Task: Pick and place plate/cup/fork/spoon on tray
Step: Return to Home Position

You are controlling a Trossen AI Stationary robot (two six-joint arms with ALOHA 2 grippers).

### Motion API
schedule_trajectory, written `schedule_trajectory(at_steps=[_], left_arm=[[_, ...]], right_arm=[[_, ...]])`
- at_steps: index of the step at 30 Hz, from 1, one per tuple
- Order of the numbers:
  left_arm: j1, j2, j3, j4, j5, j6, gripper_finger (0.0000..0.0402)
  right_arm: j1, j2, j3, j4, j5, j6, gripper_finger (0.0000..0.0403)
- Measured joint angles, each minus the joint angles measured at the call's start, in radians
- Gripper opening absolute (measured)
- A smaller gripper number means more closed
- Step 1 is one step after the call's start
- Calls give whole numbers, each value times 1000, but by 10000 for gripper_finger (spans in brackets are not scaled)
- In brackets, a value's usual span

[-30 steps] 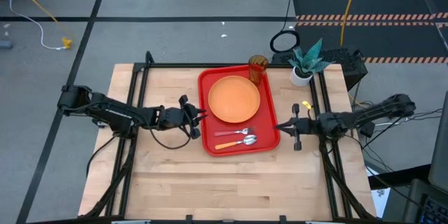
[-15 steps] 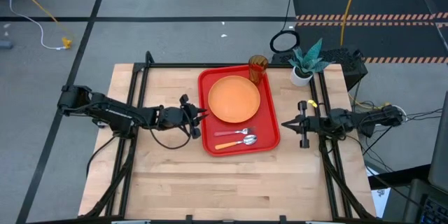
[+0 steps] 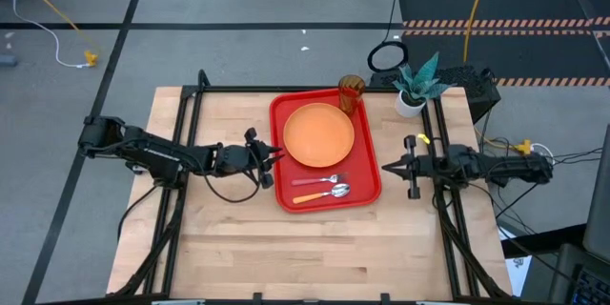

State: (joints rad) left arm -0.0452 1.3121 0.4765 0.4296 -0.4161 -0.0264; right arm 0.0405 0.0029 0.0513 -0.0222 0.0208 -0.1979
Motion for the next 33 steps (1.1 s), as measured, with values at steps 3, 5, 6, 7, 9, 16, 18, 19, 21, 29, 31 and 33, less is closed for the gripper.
schedule_trajectory(at_steps=[3,5,6,7,9,16,18,19,21,29,31,33], left_arm=[[0,0,0,2,0,8,93],[0,0,0,9,0,18,93],[0,0,0,12,0,20,93],[0,0,0,14,0,23,93],[2,0,0,19,21,36,93],[35,0,-31,49,140,32,93],[38,0,-64,90,145,25,93],[39,-1,-80,111,146,22,93],[40,-18,-113,126,143,15,93],[40,-141,-225,184,155,6,92],[40,-187,-262,189,155,14,92],[40,-230,-304,212,155,17,92]], right_arm=[[-26,0,0,-3,-3,-3,0],[-46,0,0,-5,-24,-4,0],[-55,0,0,-7,-27,1,0],[-62,0,0,-10,-31,7,0],[-73,0,0,-16,-38,16,0],[-80,0,-1,-23,-37,28,0],[-80,0,-1,-19,-24,27,0],[-80,0,-1,-15,-18,27,0],[-80,0,-1,-5,-12,27,0],[-80,7,-2,63,3,29,0],[-80,8,-2,77,4,29,0],[-80,7,-2,91,4,29,0]])
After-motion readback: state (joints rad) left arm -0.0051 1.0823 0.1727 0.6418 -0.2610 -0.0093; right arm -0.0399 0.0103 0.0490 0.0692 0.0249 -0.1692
